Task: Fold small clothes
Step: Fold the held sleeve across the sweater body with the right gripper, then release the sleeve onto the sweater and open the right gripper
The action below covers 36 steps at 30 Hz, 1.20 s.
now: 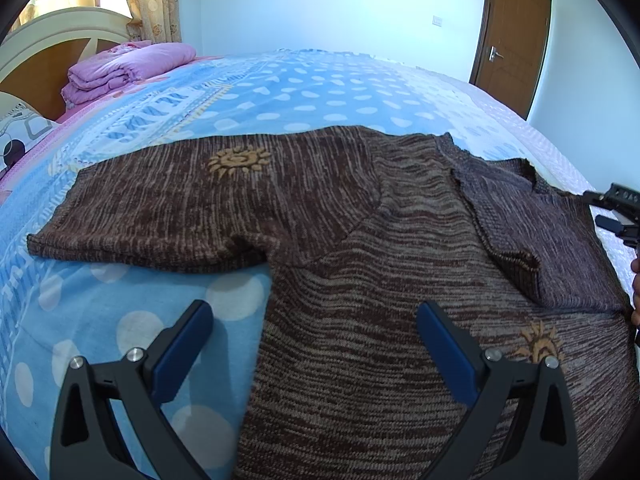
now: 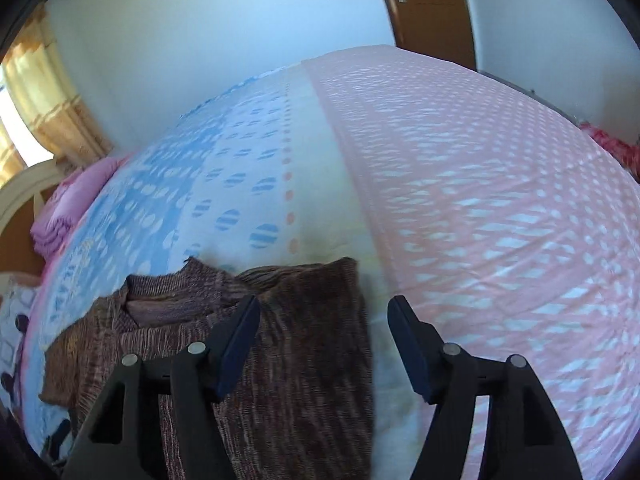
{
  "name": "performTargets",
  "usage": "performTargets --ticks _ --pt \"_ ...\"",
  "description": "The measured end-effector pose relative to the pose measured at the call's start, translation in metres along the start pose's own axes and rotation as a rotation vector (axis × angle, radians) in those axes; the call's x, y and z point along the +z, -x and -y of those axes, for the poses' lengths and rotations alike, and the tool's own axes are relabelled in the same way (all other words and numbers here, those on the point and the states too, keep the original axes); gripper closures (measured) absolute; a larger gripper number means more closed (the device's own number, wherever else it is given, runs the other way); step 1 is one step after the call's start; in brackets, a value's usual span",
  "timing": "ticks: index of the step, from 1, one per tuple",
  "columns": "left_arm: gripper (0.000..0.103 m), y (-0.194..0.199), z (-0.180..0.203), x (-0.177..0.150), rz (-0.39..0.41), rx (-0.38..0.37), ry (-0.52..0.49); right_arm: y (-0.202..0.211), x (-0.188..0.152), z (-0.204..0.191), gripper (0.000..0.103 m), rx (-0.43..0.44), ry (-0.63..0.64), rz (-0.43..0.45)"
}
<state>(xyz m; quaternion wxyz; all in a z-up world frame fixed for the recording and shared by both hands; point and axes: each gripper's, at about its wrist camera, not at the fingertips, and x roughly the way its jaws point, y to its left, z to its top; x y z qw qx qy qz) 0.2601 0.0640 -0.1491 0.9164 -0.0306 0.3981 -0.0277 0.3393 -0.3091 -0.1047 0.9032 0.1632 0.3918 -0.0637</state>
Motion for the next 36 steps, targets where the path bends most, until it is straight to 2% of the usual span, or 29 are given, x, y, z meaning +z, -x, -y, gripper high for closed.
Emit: performTargets --ticks 1,3,4,7,10,11,15,18,20,22,23,25,28,30,32,35,36 --pt "0.000 0.000 0.000 0.000 0.000 0.000 0.000 -0.005 -0.002 -0.005 0.037 -0.003 0.020 -0.018" --pt "0.000 0.000 0.000 0.000 0.000 -0.001 0.000 -0.023 -0.010 -0.016 0.076 -0.070 0.085 -0.094" --pt "0.000 0.000 0.000 0.000 0.000 0.000 0.000 -0.027 -0.012 -0.020 0.080 -0.121 0.122 -0.098" --pt "0.000 0.000 0.000 0.000 0.000 0.000 0.000 -0.021 -0.013 -0.021 0.092 -0.126 0.154 -0.067" --pt "0.000 0.000 0.000 0.000 0.001 -0.001 0.000 -0.013 -0.007 -0.007 0.093 -0.154 0.083 -0.017" --pt "0.000 0.000 0.000 0.000 0.000 0.000 0.000 -0.013 -0.006 -0.003 0.097 -0.171 0.070 -0.010" --pt "0.000 0.000 0.000 0.000 0.001 0.000 0.000 -0.019 -0.005 0.010 0.100 -0.254 0.058 0.008" --pt "0.000 0.000 -0.001 -0.001 0.002 -0.001 0.000 -0.019 -0.004 0.022 0.099 -0.232 0.026 -0.004" --pt "0.000 0.000 0.000 0.000 0.002 0.000 0.000 -0.019 0.000 0.018 0.099 -0.259 0.070 -0.009" --pt "0.000 0.000 -0.001 -0.001 0.002 -0.002 0.001 -0.013 0.002 0.025 0.098 -0.230 0.052 -0.007" --pt "0.000 0.000 0.000 -0.001 0.002 -0.001 0.001 -0.004 0.002 0.029 0.095 -0.226 0.028 0.003" --pt "0.000 0.000 -0.001 -0.001 0.003 -0.001 0.000 0.020 -0.003 0.034 0.095 -0.234 0.011 0.048" --pt "0.000 0.000 0.000 -0.001 0.002 0.000 0.000 0.057 -0.024 0.021 0.095 -0.197 0.095 0.067" --pt "0.000 0.000 -0.001 -0.001 0.000 0.004 -0.001 0.072 -0.047 0.004 0.095 -0.111 0.147 0.035" --pt "0.000 0.000 -0.001 0.000 -0.002 0.009 -0.002 0.078 -0.068 -0.007 0.095 -0.062 0.174 0.007" --pt "0.000 -0.001 0.000 0.000 -0.006 0.015 -0.004 0.063 -0.093 -0.013 0.095 -0.031 0.179 -0.077" --pt "0.000 -0.001 0.000 0.000 -0.009 0.019 -0.006 0.058 -0.100 -0.013 0.095 -0.046 0.189 -0.088"
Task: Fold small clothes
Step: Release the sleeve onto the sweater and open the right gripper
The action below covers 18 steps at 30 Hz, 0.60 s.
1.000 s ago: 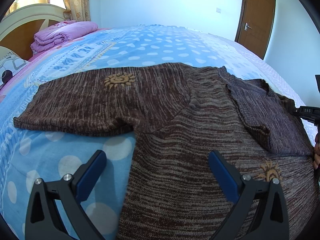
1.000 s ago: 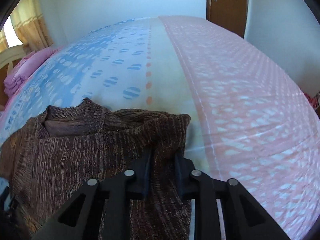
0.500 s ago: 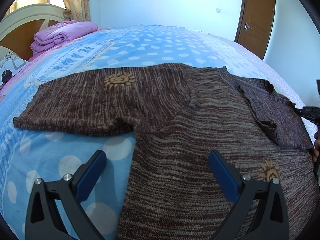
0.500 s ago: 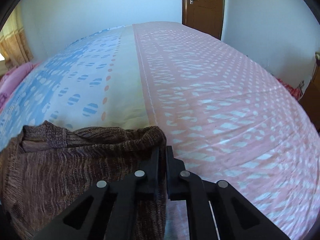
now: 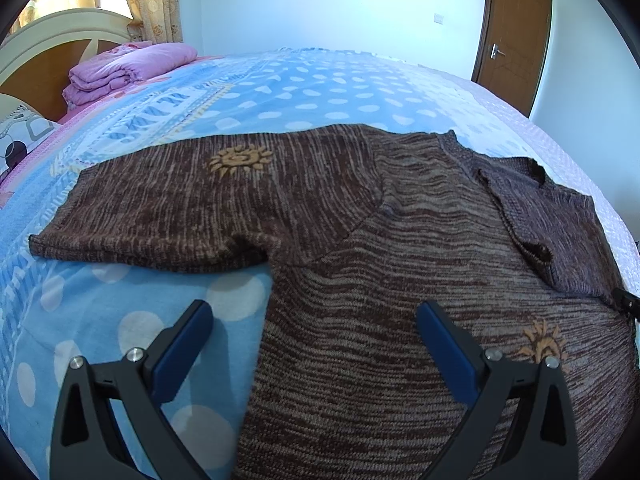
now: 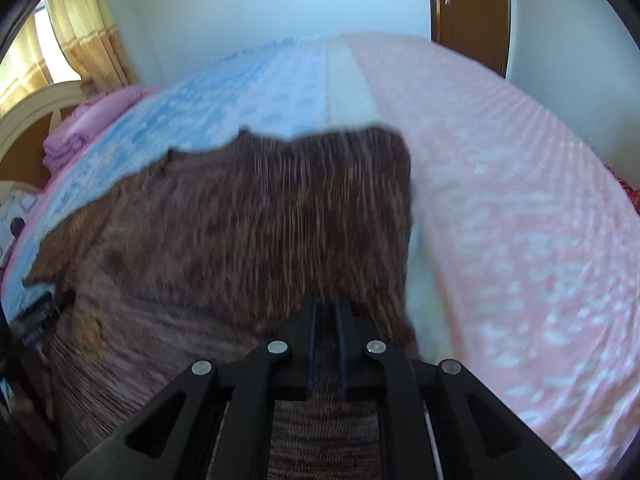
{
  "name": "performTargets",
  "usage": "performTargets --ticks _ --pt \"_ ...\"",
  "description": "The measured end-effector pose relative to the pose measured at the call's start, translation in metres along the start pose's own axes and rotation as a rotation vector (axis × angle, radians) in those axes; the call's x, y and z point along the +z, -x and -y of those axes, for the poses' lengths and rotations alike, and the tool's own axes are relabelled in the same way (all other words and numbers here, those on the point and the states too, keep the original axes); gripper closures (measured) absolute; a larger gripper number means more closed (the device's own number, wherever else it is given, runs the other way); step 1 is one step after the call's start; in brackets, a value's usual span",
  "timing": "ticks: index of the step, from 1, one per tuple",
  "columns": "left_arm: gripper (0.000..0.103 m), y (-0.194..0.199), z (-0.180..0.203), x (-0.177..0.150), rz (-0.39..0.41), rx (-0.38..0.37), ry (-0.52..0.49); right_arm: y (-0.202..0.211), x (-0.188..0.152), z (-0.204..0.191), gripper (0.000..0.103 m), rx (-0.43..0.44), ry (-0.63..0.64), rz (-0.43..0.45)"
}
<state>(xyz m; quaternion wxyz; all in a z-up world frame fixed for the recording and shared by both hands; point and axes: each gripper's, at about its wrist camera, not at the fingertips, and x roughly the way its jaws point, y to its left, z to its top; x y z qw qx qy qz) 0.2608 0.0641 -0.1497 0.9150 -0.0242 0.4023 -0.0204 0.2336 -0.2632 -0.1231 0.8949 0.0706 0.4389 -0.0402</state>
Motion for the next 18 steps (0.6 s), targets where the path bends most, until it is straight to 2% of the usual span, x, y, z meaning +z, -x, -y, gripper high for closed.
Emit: performTargets --ticks 3,6,8,9,11,13,18 --pt "0.000 0.000 0.001 0.000 -0.001 0.006 -0.002 0.004 -0.006 0.005 0.097 -0.083 -0.001 0.046" --pt "0.000 0.000 0.001 0.000 -0.001 0.007 -0.002 0.009 -0.005 0.002 0.094 -0.115 -0.047 0.050" --pt "0.000 0.001 0.002 0.000 -0.002 0.009 -0.002 0.020 -0.005 -0.013 0.091 -0.128 -0.027 0.100" --pt "0.000 0.001 0.002 0.000 -0.005 0.012 -0.002 0.025 -0.004 -0.018 0.088 -0.113 -0.031 0.127" --pt "0.000 0.000 0.003 0.000 -0.008 0.016 -0.003 0.028 -0.004 -0.034 0.058 -0.056 -0.072 0.151" --pt "0.000 0.000 0.002 0.000 -0.015 0.020 0.001 0.026 -0.006 -0.049 0.056 0.004 -0.067 0.156" --pt "0.000 0.001 -0.005 0.001 -0.058 -0.015 0.006 -0.001 -0.025 -0.090 0.056 0.000 0.033 0.115"
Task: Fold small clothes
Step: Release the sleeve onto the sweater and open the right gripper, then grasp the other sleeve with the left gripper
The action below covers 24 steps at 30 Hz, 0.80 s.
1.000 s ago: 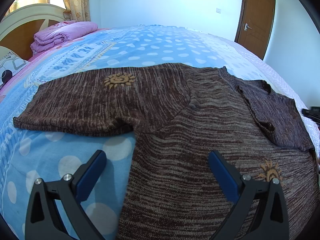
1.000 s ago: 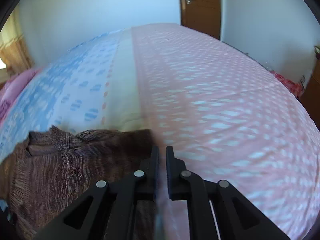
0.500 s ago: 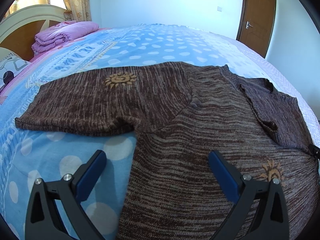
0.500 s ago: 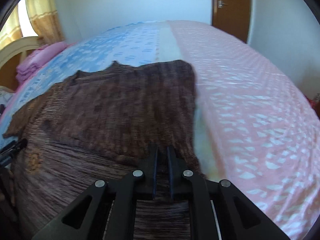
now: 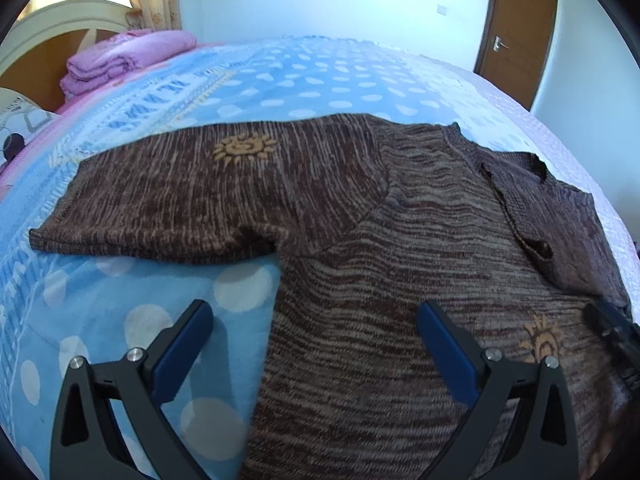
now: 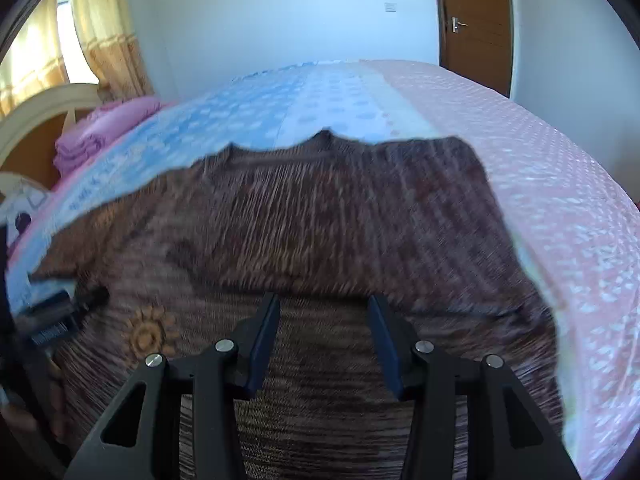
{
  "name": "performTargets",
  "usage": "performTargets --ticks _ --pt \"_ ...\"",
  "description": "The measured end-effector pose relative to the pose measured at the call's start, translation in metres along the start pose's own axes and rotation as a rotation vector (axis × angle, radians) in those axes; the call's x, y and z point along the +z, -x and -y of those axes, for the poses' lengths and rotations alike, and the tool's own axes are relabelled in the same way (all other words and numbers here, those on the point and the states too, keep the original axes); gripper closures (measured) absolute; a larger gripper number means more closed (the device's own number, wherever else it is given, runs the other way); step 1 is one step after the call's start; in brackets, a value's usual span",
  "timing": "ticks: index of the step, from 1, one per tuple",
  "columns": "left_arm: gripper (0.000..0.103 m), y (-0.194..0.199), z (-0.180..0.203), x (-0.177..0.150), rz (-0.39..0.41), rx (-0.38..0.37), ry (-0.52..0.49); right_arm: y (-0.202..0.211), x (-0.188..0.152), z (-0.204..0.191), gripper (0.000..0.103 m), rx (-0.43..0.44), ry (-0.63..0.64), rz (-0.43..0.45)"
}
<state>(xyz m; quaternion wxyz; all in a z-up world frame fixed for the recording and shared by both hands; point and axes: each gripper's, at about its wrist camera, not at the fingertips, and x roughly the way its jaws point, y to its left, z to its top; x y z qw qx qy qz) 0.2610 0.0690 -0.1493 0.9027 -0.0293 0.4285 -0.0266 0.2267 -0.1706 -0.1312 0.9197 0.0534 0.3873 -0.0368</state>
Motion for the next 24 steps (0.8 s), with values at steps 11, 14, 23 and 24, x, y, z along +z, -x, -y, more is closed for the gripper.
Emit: performTargets --ticks 11,14,23,24 --pt "0.000 0.043 -0.129 0.048 0.106 0.253 0.283 -0.001 -0.008 0.002 0.049 0.050 0.002 0.029" --pt "0.004 0.028 -0.170 0.055 0.065 0.309 0.417 0.001 -0.009 0.002 0.048 0.053 0.005 0.028" --pt "0.033 -0.017 -0.191 0.051 0.003 0.344 0.482 0.000 -0.009 0.003 0.046 0.066 0.002 0.025" --pt "0.046 -0.018 -0.191 0.052 0.009 0.341 0.479 0.000 -0.009 0.003 0.046 0.065 0.002 0.025"
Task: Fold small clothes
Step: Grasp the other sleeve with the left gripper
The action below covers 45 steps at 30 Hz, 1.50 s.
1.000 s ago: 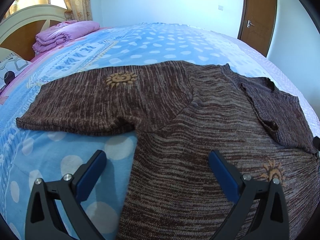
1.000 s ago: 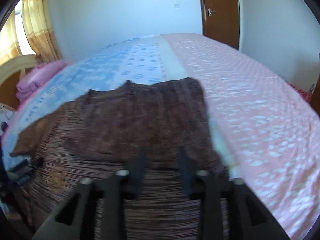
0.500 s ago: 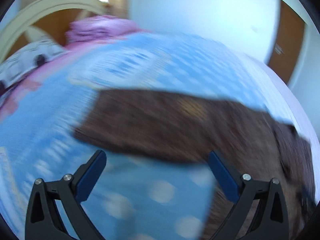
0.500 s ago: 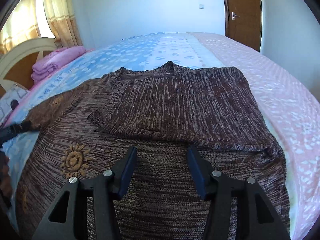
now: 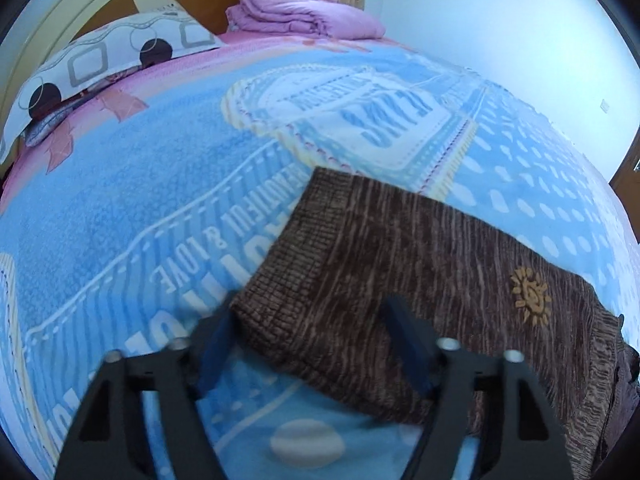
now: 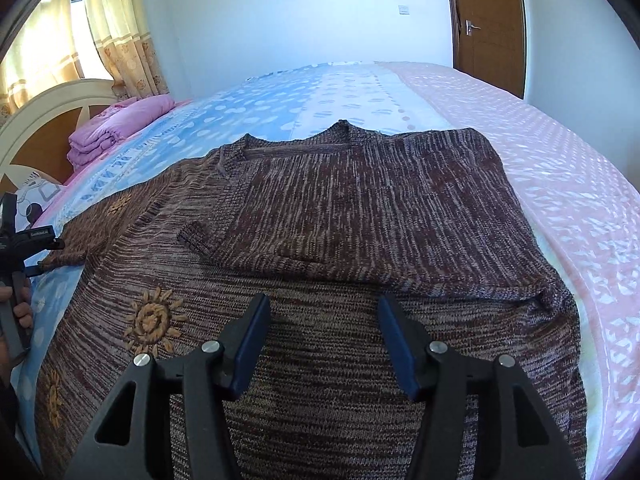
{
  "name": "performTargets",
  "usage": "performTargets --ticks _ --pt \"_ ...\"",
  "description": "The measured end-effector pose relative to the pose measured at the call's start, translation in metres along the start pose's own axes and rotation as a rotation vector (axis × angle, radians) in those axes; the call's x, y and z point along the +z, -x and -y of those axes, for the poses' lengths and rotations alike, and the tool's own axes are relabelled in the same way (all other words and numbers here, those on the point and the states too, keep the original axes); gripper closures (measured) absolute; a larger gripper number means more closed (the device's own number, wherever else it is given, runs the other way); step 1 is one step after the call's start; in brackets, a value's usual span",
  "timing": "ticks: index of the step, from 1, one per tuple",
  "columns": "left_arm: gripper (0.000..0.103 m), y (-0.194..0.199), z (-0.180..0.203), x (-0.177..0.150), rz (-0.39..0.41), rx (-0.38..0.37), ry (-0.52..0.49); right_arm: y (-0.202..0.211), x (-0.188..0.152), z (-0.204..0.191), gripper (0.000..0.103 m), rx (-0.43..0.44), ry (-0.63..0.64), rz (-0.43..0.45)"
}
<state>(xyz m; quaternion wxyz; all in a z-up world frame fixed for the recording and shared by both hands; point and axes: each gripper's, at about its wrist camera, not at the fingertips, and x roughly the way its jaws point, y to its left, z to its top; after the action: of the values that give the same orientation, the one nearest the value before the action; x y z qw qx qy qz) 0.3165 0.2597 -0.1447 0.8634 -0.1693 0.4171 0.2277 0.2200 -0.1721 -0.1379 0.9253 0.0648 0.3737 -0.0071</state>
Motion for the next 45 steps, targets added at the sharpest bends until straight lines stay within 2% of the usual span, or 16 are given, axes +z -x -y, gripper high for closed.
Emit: performTargets --ticks 1,4,12,15,16,20,22,24,26,30,33,35,37,41,42,45 --pt "0.060 0.001 0.001 0.000 0.009 -0.003 -0.001 0.000 0.000 0.000 0.046 -0.001 0.000 0.000" --pt "0.088 0.001 0.003 0.001 0.017 -0.037 -0.006 0.000 0.000 0.000 0.046 -0.001 0.001 0.001" --pt "0.093 0.025 0.030 0.011 0.072 -0.058 -0.043 0.002 0.000 0.003 0.045 0.010 -0.008 0.005" --pt "0.093 0.059 0.063 0.010 0.166 -0.124 -0.121 0.003 0.000 0.004 0.045 0.018 -0.016 0.009" --pt "0.093 0.082 0.090 0.001 0.216 -0.164 -0.197 0.003 0.000 0.005 0.045 0.020 -0.018 0.010" --pt "0.093 0.120 0.143 -0.032 0.271 -0.283 -0.341 0.004 0.000 0.005 0.045 0.024 -0.020 0.013" --pt "0.093 0.132 0.176 -0.061 0.252 -0.358 -0.423 0.004 -0.001 0.006 0.045 0.027 -0.022 0.014" --pt "0.093 0.134 0.197 -0.085 0.232 -0.389 -0.480 0.005 -0.001 0.007 0.045 0.031 -0.026 0.016" --pt "0.093 0.126 0.221 -0.116 0.184 -0.394 -0.548 0.005 -0.001 0.007 0.045 0.036 -0.029 0.018" --pt "0.092 0.104 0.231 -0.142 0.092 -0.379 -0.595 0.006 -0.001 0.009 0.045 0.040 -0.032 0.020" --pt "0.086 0.095 0.227 -0.141 0.038 -0.378 -0.616 0.006 -0.002 0.009 0.045 0.043 -0.034 0.021" --pt "0.069 0.099 0.219 -0.135 0.039 -0.378 -0.623 0.006 -0.002 0.009 0.045 0.043 -0.033 0.021" --pt "0.036 0.107 0.203 -0.128 0.057 -0.381 -0.627 0.006 -0.002 0.009 0.045 0.043 -0.033 0.020" --pt "0.027 0.126 0.166 -0.117 0.134 -0.358 -0.587 0.007 -0.002 0.010 0.045 0.044 -0.038 0.019" --pt "0.027 0.124 0.152 -0.112 0.158 -0.317 -0.571 0.007 -0.002 0.010 0.045 0.043 -0.039 0.015" --pt "0.027 0.106 0.135 -0.109 0.151 -0.258 -0.537 0.005 0.005 0.006 0.045 0.036 -0.031 -0.017"
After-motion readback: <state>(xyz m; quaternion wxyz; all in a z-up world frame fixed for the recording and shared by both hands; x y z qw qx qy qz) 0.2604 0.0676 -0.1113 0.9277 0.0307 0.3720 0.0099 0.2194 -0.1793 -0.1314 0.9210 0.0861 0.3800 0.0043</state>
